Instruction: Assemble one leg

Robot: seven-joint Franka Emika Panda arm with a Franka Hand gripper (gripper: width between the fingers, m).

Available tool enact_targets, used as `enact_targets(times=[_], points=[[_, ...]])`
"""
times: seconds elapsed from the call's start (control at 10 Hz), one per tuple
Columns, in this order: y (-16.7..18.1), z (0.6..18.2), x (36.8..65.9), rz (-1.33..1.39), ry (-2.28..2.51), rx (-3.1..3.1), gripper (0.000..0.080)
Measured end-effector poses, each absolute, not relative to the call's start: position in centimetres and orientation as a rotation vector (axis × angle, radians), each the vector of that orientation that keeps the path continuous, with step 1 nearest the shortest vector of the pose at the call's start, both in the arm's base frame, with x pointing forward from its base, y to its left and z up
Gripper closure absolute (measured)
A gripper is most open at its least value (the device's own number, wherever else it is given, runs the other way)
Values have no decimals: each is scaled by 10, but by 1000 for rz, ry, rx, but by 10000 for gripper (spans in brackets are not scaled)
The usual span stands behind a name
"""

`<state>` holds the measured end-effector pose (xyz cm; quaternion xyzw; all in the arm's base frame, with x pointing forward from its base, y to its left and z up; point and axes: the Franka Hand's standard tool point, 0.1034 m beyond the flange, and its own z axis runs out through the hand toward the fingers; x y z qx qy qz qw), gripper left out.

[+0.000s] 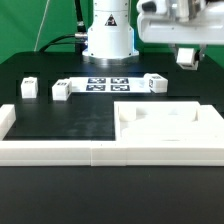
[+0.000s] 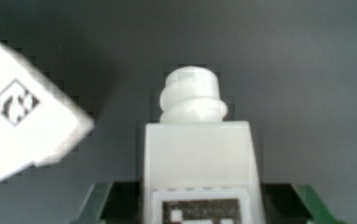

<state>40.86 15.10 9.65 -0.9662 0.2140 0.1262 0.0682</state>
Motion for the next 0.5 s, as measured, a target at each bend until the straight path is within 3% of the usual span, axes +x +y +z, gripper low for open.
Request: enact_targets(times=[0.2, 0.5], points=[[148, 109, 420, 184, 549, -2977, 511], [160, 110, 421, -140, 564, -2960, 511]])
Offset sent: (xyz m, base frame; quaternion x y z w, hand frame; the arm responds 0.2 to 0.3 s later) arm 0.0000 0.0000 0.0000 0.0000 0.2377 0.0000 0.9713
